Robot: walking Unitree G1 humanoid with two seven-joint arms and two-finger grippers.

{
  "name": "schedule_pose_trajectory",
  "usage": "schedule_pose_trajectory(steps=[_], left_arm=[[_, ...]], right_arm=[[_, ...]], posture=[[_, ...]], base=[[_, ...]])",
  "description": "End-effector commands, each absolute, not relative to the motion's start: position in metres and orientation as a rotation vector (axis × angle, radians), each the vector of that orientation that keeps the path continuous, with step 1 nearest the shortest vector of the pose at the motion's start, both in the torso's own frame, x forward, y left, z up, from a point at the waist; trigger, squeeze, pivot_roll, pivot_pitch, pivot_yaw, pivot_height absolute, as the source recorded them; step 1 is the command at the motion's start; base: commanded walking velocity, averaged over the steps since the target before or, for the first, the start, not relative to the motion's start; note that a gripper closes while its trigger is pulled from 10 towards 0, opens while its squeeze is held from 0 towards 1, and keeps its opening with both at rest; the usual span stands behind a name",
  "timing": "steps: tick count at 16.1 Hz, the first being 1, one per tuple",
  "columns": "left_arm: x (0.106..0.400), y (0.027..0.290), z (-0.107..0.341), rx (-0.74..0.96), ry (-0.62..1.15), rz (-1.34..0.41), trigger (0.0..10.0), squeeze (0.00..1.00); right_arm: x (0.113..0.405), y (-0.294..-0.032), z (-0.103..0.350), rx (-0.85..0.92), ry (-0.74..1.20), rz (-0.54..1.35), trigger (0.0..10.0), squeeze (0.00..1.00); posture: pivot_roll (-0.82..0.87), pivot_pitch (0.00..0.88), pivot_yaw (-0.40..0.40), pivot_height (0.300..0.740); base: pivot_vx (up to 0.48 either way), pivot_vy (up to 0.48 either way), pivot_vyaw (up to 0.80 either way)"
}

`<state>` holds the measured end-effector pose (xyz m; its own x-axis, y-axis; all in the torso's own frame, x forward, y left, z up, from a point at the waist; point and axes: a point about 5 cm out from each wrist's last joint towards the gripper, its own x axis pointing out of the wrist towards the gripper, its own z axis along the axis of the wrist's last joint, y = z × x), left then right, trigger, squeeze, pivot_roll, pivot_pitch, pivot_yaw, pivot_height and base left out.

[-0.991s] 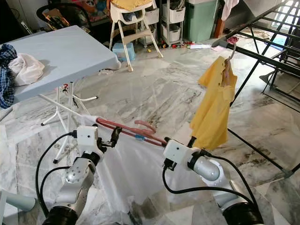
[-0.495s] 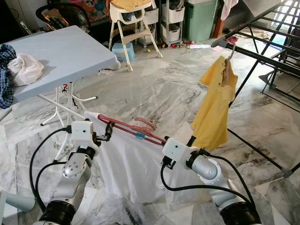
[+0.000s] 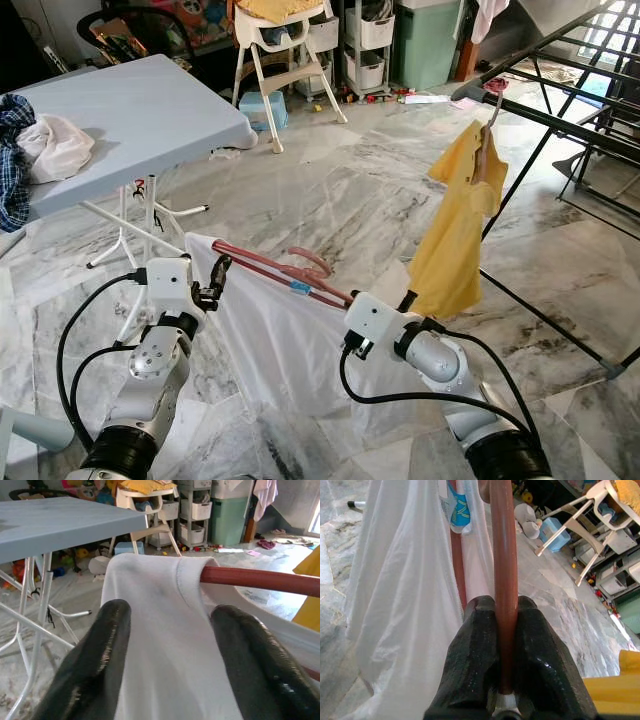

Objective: Hang hanger

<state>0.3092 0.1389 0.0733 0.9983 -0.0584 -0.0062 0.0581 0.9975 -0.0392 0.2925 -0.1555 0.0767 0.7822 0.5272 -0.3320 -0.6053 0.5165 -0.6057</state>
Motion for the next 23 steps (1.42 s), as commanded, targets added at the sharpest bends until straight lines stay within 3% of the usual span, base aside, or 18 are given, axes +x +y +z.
schedule_pose_trajectory(steps=[1, 5, 6, 7, 8, 14, 23], left_arm=[[0.312, 0.146, 0.075, -0.032, 0.002, -0.035, 0.0, 0.00], [0.317, 0.146, 0.078, -0.064, -0.003, -0.035, 0.0, 0.00], [0.318, 0.143, 0.080, -0.093, -0.011, -0.051, 4.6, 0.00], [0.319, 0.138, 0.083, -0.115, -0.015, -0.070, 10.0, 0.00], [0.319, 0.135, 0.085, -0.143, -0.019, -0.086, 10.0, 1.00], [0.311, 0.135, 0.082, -0.253, -0.008, -0.078, 10.0, 1.00], [0.316, 0.141, 0.073, -0.191, 0.025, -0.030, 10.0, 1.00]], right_arm=[[0.299, -0.147, 0.094, -0.762, 0.027, 0.675, 0.0, 0.00], [0.297, -0.143, 0.093, -0.755, 0.025, 0.688, 0.0, 0.00], [0.296, -0.143, 0.093, -0.754, 0.025, 0.689, 0.0, 0.00], [0.296, -0.144, 0.092, -0.755, 0.027, 0.689, 0.0, 0.00], [0.296, -0.144, 0.092, -0.755, 0.028, 0.687, 0.0, 0.00], [0.297, -0.145, 0.092, -0.742, 0.040, 0.659, 0.0, 0.00], [0.295, -0.137, 0.093, -0.715, 0.041, 0.686, 0.0, 0.00]], posture=[[-0.13, 0.009, 0.092, 0.740], [-0.13, 0.007, 0.100, 0.740], [-0.13, 0.006, 0.102, 0.740], [-0.14, 0.006, 0.106, 0.740], [-0.14, 0.006, 0.106, 0.740], [-0.13, 0.011, 0.111, 0.740], [-0.14, 0.014, 0.100, 0.740]], base=[[0.000, 0.000, 0.00], [0.000, 0.000, 0.00], [0.000, 0.000, 0.00], [0.000, 0.000, 0.00], [0.000, 0.000, 0.00], [0.000, 0.000, 0.00], [0.000, 0.000, 0.00]])
